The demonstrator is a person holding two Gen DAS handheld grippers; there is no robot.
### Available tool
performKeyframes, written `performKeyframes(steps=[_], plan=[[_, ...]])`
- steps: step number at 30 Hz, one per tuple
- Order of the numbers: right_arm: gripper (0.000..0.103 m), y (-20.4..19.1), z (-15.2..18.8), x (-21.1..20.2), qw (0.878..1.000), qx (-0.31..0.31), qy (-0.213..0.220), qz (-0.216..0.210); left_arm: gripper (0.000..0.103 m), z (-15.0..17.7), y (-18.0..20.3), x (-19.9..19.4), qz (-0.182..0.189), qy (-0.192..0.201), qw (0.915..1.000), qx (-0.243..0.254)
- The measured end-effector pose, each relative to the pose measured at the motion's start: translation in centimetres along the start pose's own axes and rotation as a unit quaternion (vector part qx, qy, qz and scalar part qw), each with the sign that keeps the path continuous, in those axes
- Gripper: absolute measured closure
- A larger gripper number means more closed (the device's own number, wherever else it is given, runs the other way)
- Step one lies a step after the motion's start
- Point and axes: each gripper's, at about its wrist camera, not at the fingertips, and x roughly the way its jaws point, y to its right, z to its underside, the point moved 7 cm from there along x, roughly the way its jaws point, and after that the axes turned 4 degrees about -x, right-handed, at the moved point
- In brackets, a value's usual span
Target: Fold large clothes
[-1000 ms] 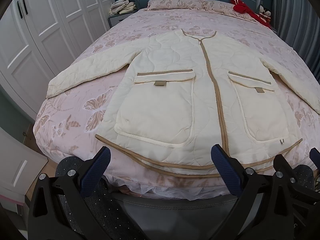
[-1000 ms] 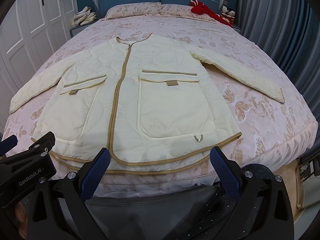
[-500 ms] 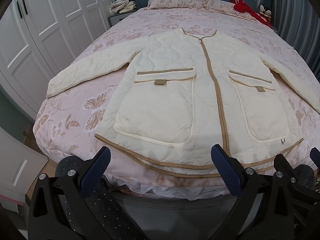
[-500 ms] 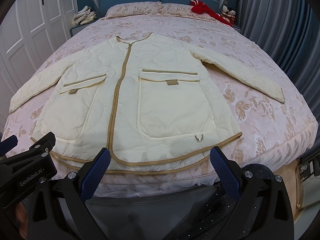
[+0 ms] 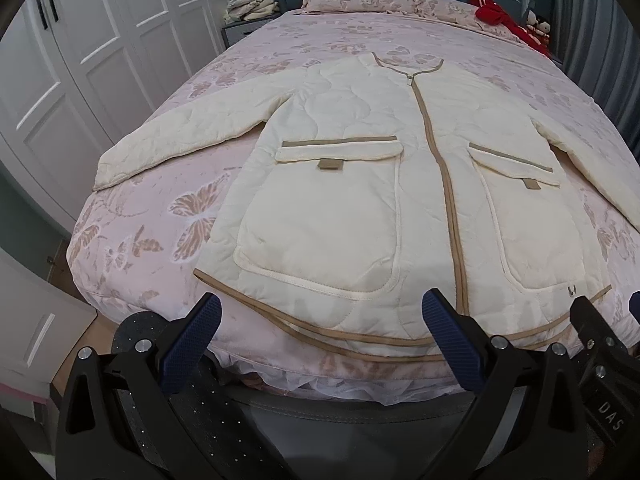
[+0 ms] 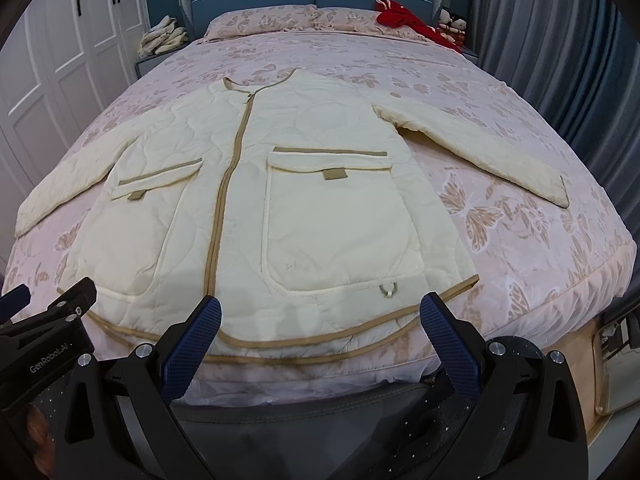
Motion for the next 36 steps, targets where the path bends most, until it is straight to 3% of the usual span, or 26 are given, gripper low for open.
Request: performKeyframes(steps=[7,15,18,22,25,27,31,35,36], plan=[[0.005,1.7,-1.4,1.2,1.0,0.018,-0.007,-0.003,0.005,-0.8,0.1,0.6,-0.006,-0.009,0.9999,-0.003],[0.005,6.3,-4.5,3.8,0.998,0.054,-0.007,-0.003,0.005,-2.4,1.3,1.6,-0.011,-0.012,0.9998,-0.006],[0.005,10.1,-5.8,5.4,0.997,0.083,-0.007,0.001,0.005,-3.3,2.1,2.1,0.001,-0.015,0.9998,-0.011],[0.005,18.7,-7.4,8.7,0.989,0.144,0.001,0.031,0.005,-4.5,3.2,2.4,0.004,-0.004,0.9999,-0.008],[0.007,27.0,-7.7,11.2,0.975,0.212,0.005,0.067,0.005,-5.4,4.0,2.9,0.015,-0.002,0.9998,-0.012],[0.007,33.4,-7.5,12.7,0.959,0.263,0.004,0.106,0.005,-5.9,4.3,3.4,0.019,0.0,0.9997,-0.016],[0.008,41.2,-6.8,15.0,0.935,0.331,0.009,0.13,0.005,-6.5,4.6,4.7,0.002,0.0,1.0,-0.007],[0.012,45.1,-6.2,18.3,0.92,0.374,-0.009,0.116,0.005,-7.0,4.6,5.7,-0.002,-0.001,1.0,-0.009],[0.02,45.6,-6.1,19.4,0.916,0.388,-0.015,0.098,0.005,-7.2,4.6,5.9,0.005,-0.003,0.9999,-0.013]])
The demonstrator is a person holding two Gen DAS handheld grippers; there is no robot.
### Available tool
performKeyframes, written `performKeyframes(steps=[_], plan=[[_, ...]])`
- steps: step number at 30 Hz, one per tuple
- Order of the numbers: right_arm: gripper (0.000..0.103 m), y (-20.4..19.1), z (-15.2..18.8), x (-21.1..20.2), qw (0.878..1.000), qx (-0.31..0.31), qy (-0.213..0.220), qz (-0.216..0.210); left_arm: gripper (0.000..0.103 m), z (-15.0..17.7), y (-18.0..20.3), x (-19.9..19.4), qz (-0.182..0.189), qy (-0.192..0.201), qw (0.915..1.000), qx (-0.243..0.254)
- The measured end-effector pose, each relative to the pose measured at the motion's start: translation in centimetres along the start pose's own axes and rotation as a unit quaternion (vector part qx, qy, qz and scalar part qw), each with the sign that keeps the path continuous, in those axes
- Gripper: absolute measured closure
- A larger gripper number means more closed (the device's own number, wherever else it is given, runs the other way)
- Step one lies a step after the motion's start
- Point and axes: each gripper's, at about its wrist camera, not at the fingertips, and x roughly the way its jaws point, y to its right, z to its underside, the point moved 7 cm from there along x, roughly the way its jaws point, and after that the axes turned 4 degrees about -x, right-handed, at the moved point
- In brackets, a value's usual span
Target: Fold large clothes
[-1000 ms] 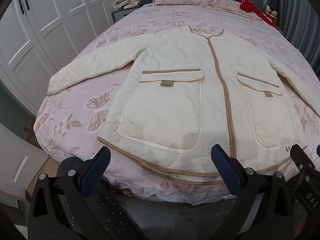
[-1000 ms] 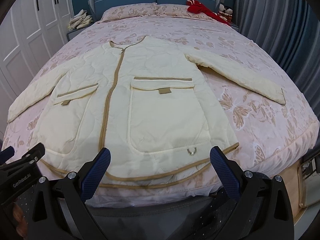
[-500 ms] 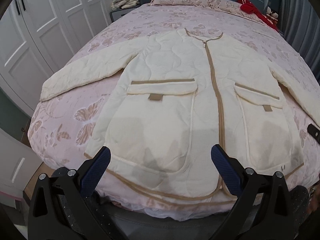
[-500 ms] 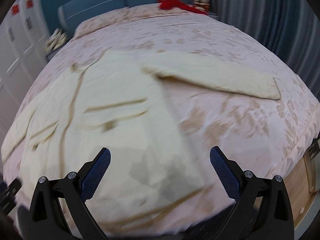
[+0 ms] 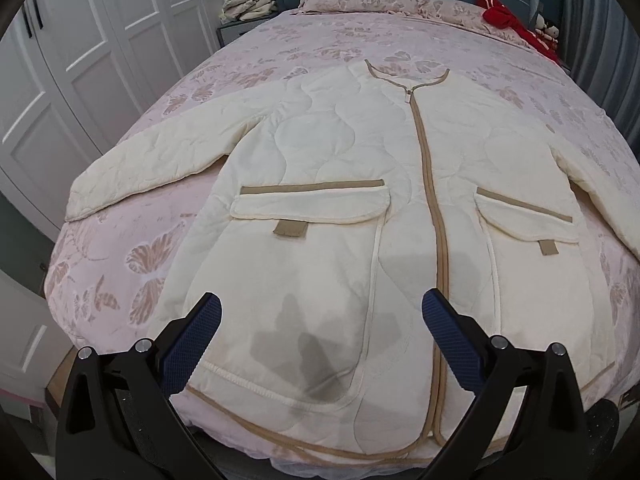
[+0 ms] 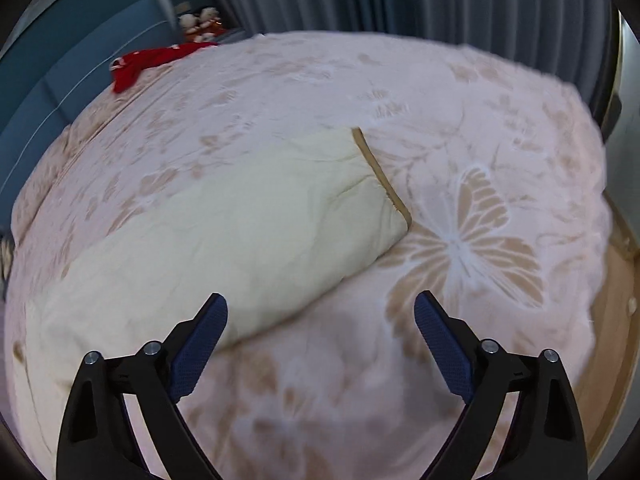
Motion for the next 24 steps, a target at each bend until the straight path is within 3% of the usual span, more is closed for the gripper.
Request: performKeyframes(steps=[4,6,8,11,13,17,20,24], plan=[[0.05,-0.9,0.0,1.2,1.0,0.026,-0.006,-0.014,0.005,-0.5,-0.4,0.6,0.008,-0.003,0.9999,-0.009],[0.087,-2.0,-0.7,1.2,0.999,0.025,-0.008,-0.023,0.005,-0.9,-0.7,0.9,0.007,-0.002,0.9999,-0.011],[0.091,-5.1,-2.0,-0.9,0.998,0.015,0.02,-0.057,0.005,-1.2,-1.1,1.1,0.009,0.002,0.9998,-0.015],[0.092,-11.9,-3.0,-6.1,0.99,-0.055,0.072,-0.107,0.005,-1.9,-2.2,1.3,0.012,0.007,0.9994,-0.031],[0.092,-18.4,-2.5,-10.4,0.975,-0.11,0.097,-0.165,0.005,-2.5,-3.1,1.6,0.018,0.01,0.9987,-0.047],[0.092,-31.1,1.9,-17.7,0.931,-0.215,0.108,-0.274,0.005,-3.7,-4.9,1.7,0.027,0.019,0.9965,-0.077],[0.092,-39.9,8.0,-21.0,0.889,-0.283,0.075,-0.351,0.005,-4.6,-6.5,1.5,0.036,0.028,0.9941,-0.098],[0.092,-48.2,17.6,-21.6,0.843,-0.363,0.015,-0.396,0.005,-5.5,-9.6,1.5,0.04,0.038,0.9904,-0.127]])
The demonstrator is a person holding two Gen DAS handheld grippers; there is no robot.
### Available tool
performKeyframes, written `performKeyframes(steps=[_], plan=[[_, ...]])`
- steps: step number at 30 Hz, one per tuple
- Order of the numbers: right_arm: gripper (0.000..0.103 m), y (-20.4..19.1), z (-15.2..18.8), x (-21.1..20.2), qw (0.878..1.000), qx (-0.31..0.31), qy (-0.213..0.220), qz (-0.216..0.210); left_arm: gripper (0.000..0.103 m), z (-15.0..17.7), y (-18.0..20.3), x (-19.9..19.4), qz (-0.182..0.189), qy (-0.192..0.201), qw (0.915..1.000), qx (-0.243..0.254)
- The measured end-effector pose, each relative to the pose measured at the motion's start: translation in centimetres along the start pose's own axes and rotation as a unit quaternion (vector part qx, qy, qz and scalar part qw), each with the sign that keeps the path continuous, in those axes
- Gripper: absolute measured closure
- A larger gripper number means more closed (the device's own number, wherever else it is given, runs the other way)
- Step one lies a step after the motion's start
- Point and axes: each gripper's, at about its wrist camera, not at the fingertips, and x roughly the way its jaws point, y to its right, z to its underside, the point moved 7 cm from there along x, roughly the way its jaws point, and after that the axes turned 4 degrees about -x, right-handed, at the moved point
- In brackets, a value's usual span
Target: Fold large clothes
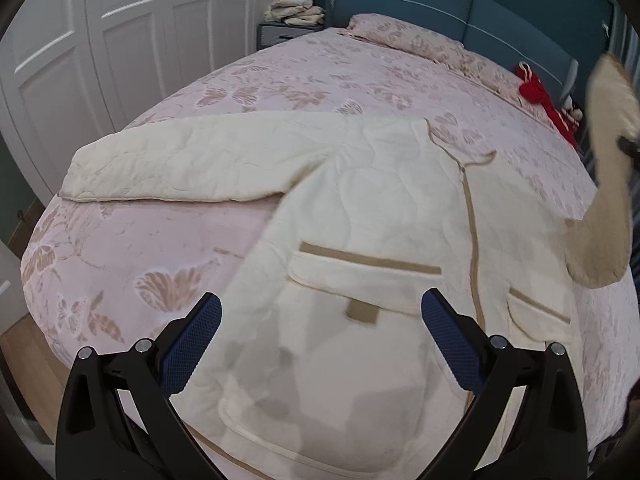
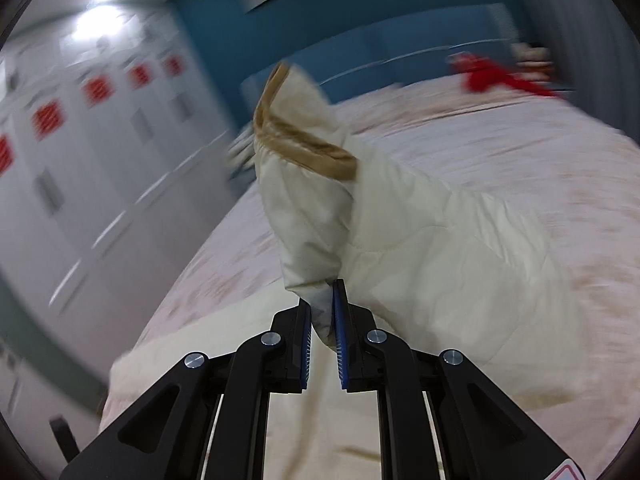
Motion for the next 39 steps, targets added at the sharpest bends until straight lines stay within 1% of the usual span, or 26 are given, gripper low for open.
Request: performKeyframes(steps=[1,3,6,8,10,11,12,15,18,20,22,23,24,25,26,27,29,30,31,32,33,34,35,36,37,39], plan=[[0.092,-1.3,0.8,1.4,1.0,-0.005,-0.015,-0.012,0.005,-0.2,-0.6,0.0,0.001,0.001,1.0,-0.006],[0.086,-4.6,3.7,5.9,0.997,-0.019,-0.064,-0.041,0.005,-1.0,-2.2,0.1,0.006,0.002,0.9997,-0.022],[0.078,-7.6,7.6,9.6,0.99,-0.04,-0.127,-0.049,0.005,-1.9,-3.6,0.5,0.021,-0.002,0.9989,-0.042],[0.075,-8.5,8.6,9.2,0.989,-0.038,-0.13,-0.064,0.005,-2.7,-4.1,1.0,0.045,-0.01,0.9974,-0.056],[0.053,-8.4,8.9,7.0,0.991,-0.03,-0.107,-0.071,0.005,-3.4,-3.8,1.7,0.069,-0.016,0.9954,-0.065],[0.044,-7.6,8.6,5.5,0.994,-0.023,-0.087,-0.064,0.005,-3.7,-3.4,2.1,0.079,-0.019,0.9943,-0.069],[0.043,-6.7,8.4,4.0,0.996,-0.015,-0.073,-0.055,0.005,-4.1,-2.5,2.9,0.094,-0.025,0.9928,-0.071],[0.043,-3.3,9.0,1.7,0.998,0.018,-0.066,-0.016,0.005,-4.2,-0.1,5.7,0.12,-0.058,0.9882,-0.076],[0.043,2.3,10.6,-0.5,0.994,0.073,-0.069,0.033,0.005,-3.6,3.5,9.6,0.166,-0.106,0.9745,-0.107],[0.043,5.1,11.9,-1.4,0.991,0.094,-0.075,0.064,0.005,-3.5,5.2,11.6,0.172,-0.126,0.9699,-0.118],[0.043,7.9,12.9,-2.1,0.986,0.112,-0.079,0.09,0.01,-3.3,6.4,13.1,0.177,-0.137,0.9662,-0.128],[0.043,9.1,13.2,-2.3,0.984,0.12,-0.08,0.101,0.018,-3.3,6.7,13.7,0.178,-0.144,0.9643,-0.134],[0.043,10.2,13.9,-2.6,0.982,0.129,-0.08,0.109,0.03,-3.3,7.3,14.6,0.19,-0.157,0.9582,-0.146],[0.043,11.6,14.2,-2.6,0.979,0.144,-0.082,0.117,0.038,-3.3,7.4,15.0,0.198,-0.165,0.9538,-0.155],[0.043,12.9,14.5,-2.4,0.976,0.162,-0.082,0.118,0.052,-3.2,7.5,15.6,0.205,-0.177,0.9481,-0.167],[0.043,14.0,14.7,-2.1,0.973,0.183,-0.082,0.116,0.068,-3.4,7.6,16.0,0.206,-0.182,0.9452,-0.176],[0.043,16.0,15.0,-1.3,0.967,0.214,-0.081,0.109,0.09,-4.0,7.8,16.5,0.207,-0.177,0.9473,-0.168],[0.045,16.9,14.8,-0.9,0.965,0.225,-0.078,0.108,0.095,-4.4,7.8,16.3,0.213,-0.174,0.9474,-0.164],[0.045,17.6,14.5,-0.6,0.963,0.233,-0.077,0.106,0.096,-5.3,8.0,16.1,0.216,-0.165,0.9496,-0.156],[0.047,18.4,13.9,-0.1,0.961,0.248,-0.07,0.099,0.097,-6.4,8.2,15.8,0.215,-0.151,0.9539,-0.145],[0.053,18.9,13.4,0.4,0.959,0.262,-0.063,0.093,0.098,-7.3,8.3,15.5,0.214,-0.14,0.9571,-0.136],[0.057,19.2,12.6,0.6,0.956,0.274,-0.055,0.086,0.098,-9.0,8.8,14.8,0.213,-0.115,0.9631,-0.117],[0.067,19.5,11.7,0.9,0.955,0.282,-0.047,0.077,0.098,-10.1,9.2,14.4,0.212,-0.1,0.9665,-0.105],[0.088,19.7,10.8,1.0,0.956,0.283,-0.038,0.071,0.098,-11.5,9.7,13.8,0.212,-0.081,0.9698,-0.09],[0.102,19.6,10.0,1.0,0.957,0.28,-0.029,0.067,0.098,-12.5,9.9,13.3,0.213,-0.068,0.9713,-0.081],[0.102,19.3,7.8,0.0,0.962,0.267,0.011,0.062,0.099,-14.6,10.6,12.3,0.215,-0.037,0.974,-0.061]])
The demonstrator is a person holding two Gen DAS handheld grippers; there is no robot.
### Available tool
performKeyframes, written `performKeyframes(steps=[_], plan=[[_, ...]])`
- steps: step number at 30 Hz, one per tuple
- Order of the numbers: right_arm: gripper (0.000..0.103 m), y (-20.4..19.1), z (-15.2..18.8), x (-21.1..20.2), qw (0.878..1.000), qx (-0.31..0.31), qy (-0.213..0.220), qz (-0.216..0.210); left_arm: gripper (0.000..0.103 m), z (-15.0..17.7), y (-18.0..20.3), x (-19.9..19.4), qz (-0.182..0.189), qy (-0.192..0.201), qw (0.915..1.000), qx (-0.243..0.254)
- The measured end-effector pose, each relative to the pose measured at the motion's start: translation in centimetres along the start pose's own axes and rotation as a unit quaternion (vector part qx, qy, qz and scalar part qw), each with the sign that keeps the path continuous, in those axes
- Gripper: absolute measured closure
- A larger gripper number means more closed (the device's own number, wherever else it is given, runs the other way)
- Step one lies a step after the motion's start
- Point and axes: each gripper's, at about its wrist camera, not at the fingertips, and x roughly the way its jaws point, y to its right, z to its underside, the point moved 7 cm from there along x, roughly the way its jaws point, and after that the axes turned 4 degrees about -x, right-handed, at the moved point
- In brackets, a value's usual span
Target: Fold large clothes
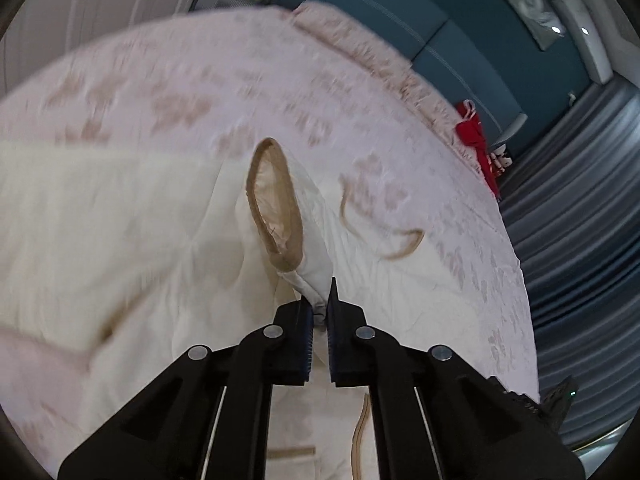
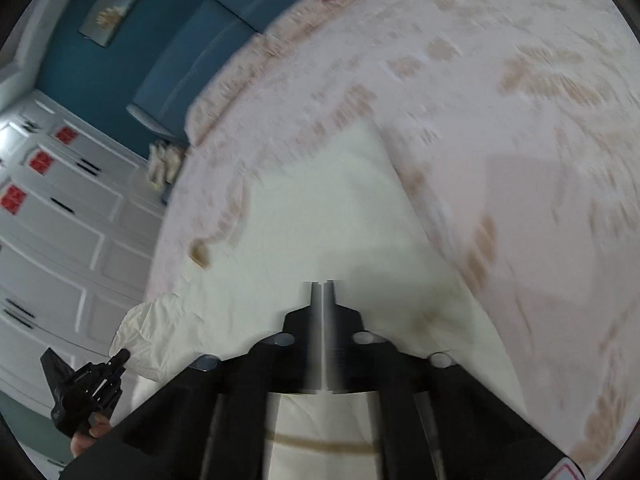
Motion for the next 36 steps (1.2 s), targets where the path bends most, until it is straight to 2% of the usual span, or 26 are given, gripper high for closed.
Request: performKeyframes(steps=[2,3,5,6,8,10,11,12,14,17,19,20,23,25,28,29,33,36], plan=[[0.102,-1.0,-1.3,-1.5,0.999,-0.025,0.041,-0.003,0.098,-1.2,0.7,-0.5,-0.003,0.023,0.9994,0.024],[0.102,-0.6,-1.4,-1.4,0.998,-0.036,0.044,0.016,0.098,-1.3,0.5,-0.4,-0.01,0.027,0.9991,0.031],[0.102,0.8,-0.5,-0.4,0.998,-0.041,0.016,0.05,0.098,-0.3,-1.1,1.3,-0.046,0.017,0.9978,0.044],[0.102,1.4,0.2,0.1,0.997,-0.042,-0.003,0.058,0.098,0.8,-2.5,2.9,-0.07,-0.001,0.9966,0.043],[0.101,1.4,1.4,0.0,0.997,-0.047,-0.021,0.057,0.098,2.7,-5.0,4.2,-0.09,-0.025,0.9951,0.031],[0.09,1.2,2.8,-0.4,0.997,-0.048,-0.038,0.047,0.098,3.8,-6.5,4.9,-0.097,-0.032,0.9946,0.017],[0.081,1.2,3.4,-0.4,0.997,-0.052,-0.045,0.047,0.098,4.2,-7.1,5.2,-0.095,-0.034,0.9948,0.006],[0.066,1.4,3.9,-0.1,0.996,-0.056,-0.05,0.05,0.098,4.5,-7.5,5.2,-0.094,-0.036,0.9949,0.0],[0.056,2.5,4.4,0.7,0.994,-0.056,-0.06,0.066,0.098,4.6,-7.9,5.3,-0.093,-0.034,0.995,-0.005],[0.056,4.0,4.5,2.2,0.996,-0.011,-0.073,0.043,0.098,4.8,-7.6,5.2,-0.094,-0.033,0.995,-0.004],[0.069,4.6,3.7,3.3,0.997,0.023,-0.074,0.027,0.098,4.8,-7.4,4.9,-0.095,-0.035,0.9949,-0.002],[0.092,4.4,3.2,3.3,0.997,0.027,-0.069,0.024,0.098,4.8,-7.3,4.8,-0.095,-0.036,0.9948,0.0],[0.094,1.8,0.7,0.3,1.0,-0.009,0.0,-0.005,0.098,4.3,-6.8,4.0,-0.082,-0.027,0.9962,0.006],[0.096,1.9,0.7,0.1,0.999,-0.039,0.012,0.021,0.098,4.6,-6.7,3.8,-0.079,-0.027,0.9964,0.015],[0.096,5.7,3.2,4.3,0.992,-0.04,-0.063,0.102,0.098,6.5,-7.3,5.9,-0.099,-0.052,0.9933,0.03],[0.096,6.1,3.8,5.0,0.99,-0.044,-0.075,0.108,0.098,6.9,-7.6,6.2,-0.097,-0.051,0.9935,0.03],[0.092,4.5,3.3,3.5,0.985,-0.072,-0.068,0.142,0.096,7.0,-7.9,6.2,-0.09,-0.039,0.9949,0.024],[0.089,1.4,2.7,0.6,0.973,-0.129,-0.03,0.188,0.089,6.4,-7.7,4.5,-0.097,-0.033,0.9946,0.016]])
